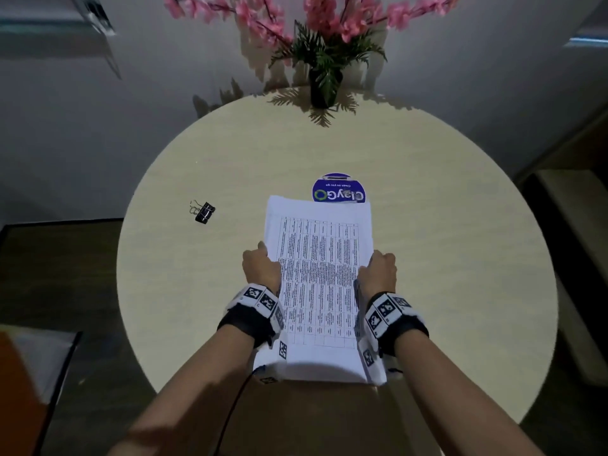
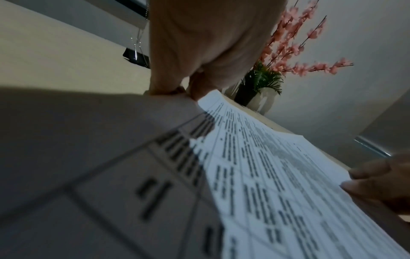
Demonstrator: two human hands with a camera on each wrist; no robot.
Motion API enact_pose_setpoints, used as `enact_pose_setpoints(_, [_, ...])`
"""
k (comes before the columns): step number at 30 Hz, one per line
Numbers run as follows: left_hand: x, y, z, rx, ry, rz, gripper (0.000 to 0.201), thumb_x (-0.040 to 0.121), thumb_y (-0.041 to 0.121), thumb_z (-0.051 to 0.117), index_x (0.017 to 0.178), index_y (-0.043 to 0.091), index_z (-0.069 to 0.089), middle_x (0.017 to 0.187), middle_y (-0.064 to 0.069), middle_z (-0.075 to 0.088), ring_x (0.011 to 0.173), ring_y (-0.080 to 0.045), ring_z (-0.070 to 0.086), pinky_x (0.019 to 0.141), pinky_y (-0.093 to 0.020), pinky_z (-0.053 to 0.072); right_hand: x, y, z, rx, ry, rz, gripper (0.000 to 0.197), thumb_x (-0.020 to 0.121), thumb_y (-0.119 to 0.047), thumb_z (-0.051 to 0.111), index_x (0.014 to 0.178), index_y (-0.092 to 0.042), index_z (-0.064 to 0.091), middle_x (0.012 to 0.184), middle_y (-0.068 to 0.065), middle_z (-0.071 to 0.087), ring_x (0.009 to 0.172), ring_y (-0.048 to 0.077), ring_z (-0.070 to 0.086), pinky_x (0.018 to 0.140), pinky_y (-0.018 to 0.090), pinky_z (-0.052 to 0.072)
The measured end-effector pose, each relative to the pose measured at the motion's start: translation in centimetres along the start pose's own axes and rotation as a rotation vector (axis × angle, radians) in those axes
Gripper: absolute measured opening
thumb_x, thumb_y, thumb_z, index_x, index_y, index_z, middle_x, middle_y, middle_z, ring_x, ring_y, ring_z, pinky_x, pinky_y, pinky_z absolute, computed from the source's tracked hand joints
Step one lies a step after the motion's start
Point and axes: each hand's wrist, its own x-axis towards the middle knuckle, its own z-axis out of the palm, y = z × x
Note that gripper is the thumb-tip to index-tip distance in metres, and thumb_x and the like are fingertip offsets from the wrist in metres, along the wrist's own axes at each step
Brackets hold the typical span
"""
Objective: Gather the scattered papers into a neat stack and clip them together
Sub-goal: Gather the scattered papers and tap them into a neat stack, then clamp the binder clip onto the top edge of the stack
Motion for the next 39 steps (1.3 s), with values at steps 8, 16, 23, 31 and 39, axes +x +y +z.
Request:
enact_pose_setpoints(8, [1.8, 0.2, -2.5, 0.109, 0.172, 0.113, 0.033, 0.087, -0.001, 0.041, 0.117, -0.010, 0.050, 0.124, -0.031, 0.045, 0.116, -0.043, 0.045, 0.100, -0.048, 0.040, 1.1, -4.8, -0.3, -0.203, 0.063, -0.200, 0.054, 0.088, -0.015, 0.054, 0.136, -0.007, 0.031, 0.140, 0.016, 0.035, 0.127, 0.034, 0.035, 0.099, 0.048, 0.035])
enact_pose_setpoints(16, [9.0, 0.9, -9.9, -0.038, 0.409, -0.163, 0.066, 0.087, 0.020, 0.060, 0.142, 0.004, 0.027, 0.144, -0.020, 0.024, 0.131, -0.037, 0.027, 0.108, -0.048, 0.032, 3.9, -11.2, 3.8, -0.458, -0.320, -0.469, 0.058, 0.088, -0.038, 0.048, 0.140, -0.033, 0.024, 0.158, 0.003, 0.005, 0.144, 0.034, 0.004, 0.109, 0.063, 0.017])
enact_pose_setpoints(23, [11.0, -0.6, -9.0, -0.200, 0.352, -0.128, 0.021, 0.084, 0.018, 0.064, 0.100, 0.009, 0.074, 0.131, -0.018, 0.049, 0.123, -0.037, 0.042, 0.104, -0.048, 0.039, 3.8, -10.7, 5.6, -0.559, -0.431, -0.443, 0.054, 0.094, -0.049, 0.028, 0.141, -0.051, 0.003, 0.158, -0.005, -0.019, 0.144, 0.031, -0.020, 0.106, 0.072, 0.003])
enact_pose_setpoints(31, [7.8, 3.5, -7.8, -0.376, 0.070, 0.256, 0.010, 0.082, 0.002, 0.062, 0.087, 0.002, 0.071, 0.089, -0.007, 0.065, 0.088, -0.019, 0.060, 0.085, -0.022, 0.050, 4.6, -12.4, 2.8, -0.100, -0.444, -0.429, 0.046, 0.094, -0.038, 0.039, 0.136, -0.020, 0.039, 0.148, 0.006, 0.035, 0.139, 0.030, 0.028, 0.111, 0.054, 0.026])
enact_pose_setpoints(39, [5.2, 6.5, -6.2, -0.240, -0.332, 0.553, 0.028, 0.075, -0.008, 0.067, 0.084, 0.013, 0.050, 0.070, 0.004, 0.060, 0.049, 0.007, 0.052, 0.054, -0.004, 0.042, 4.3, -13.8, -1.9, 0.439, -0.419, -0.415, 0.033, 0.084, -0.011, 0.064, 0.113, 0.005, 0.061, 0.091, 0.007, 0.060, 0.093, 0.018, 0.055, 0.087, 0.031, 0.044])
